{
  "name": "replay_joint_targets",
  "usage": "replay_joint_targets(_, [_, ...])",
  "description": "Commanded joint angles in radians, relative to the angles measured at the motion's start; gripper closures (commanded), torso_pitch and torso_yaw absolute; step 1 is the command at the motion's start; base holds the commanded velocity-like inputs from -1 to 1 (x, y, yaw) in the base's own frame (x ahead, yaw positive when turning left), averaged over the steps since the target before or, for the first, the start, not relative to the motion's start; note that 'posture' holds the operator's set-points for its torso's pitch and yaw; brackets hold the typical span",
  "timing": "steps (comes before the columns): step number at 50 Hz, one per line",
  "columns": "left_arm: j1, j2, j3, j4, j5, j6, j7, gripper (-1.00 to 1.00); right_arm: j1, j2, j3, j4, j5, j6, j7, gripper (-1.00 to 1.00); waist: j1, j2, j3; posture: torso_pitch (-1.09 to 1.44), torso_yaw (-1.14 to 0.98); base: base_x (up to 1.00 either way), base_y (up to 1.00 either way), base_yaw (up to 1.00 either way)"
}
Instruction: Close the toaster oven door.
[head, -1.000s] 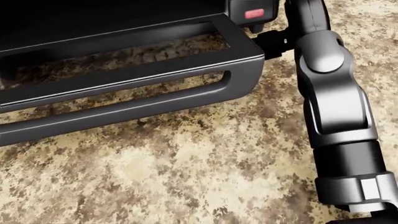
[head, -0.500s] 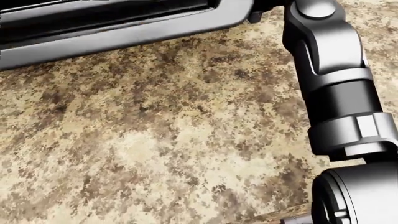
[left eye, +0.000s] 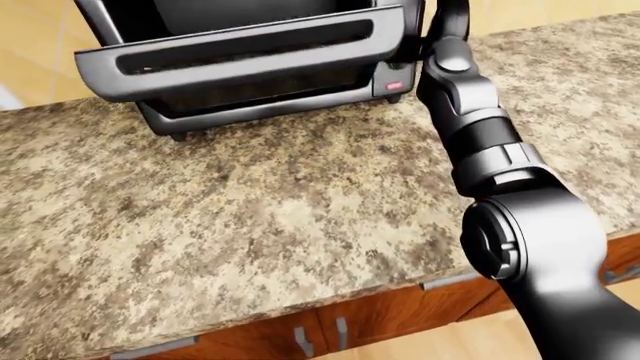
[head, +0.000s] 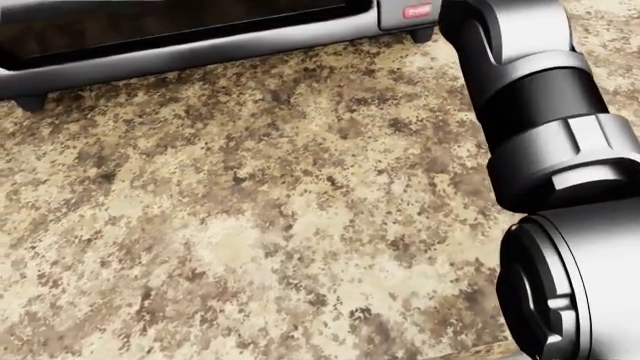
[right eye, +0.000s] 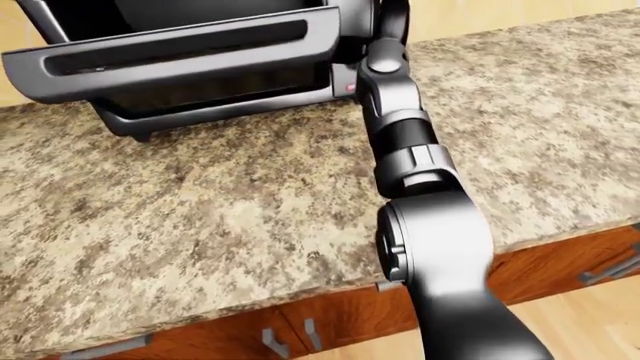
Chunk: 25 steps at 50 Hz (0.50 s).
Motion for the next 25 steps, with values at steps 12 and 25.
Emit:
replay_joint_targets(12, [0.008,0.001,0.027,-0.055,0.004,-0.02,0.003,-1.0,-0.095,-0.017,-0.012,0.031,-0.029,-0.12,-0.162,-1.0,0.008,0.003,-0.033,0.0,0.0,0.0,0.0,0.0])
replay_joint_targets(25, [0.086,-0.08,0.102,-0.225,-0.024,0.073,-0.006,-1.0,-0.137,-0.027,-0.019,0.073,-0.067,-0.125,-0.208,-1.0,0.012,-0.002,-0.03,0.0,0.0,0.0,0.0,0.0])
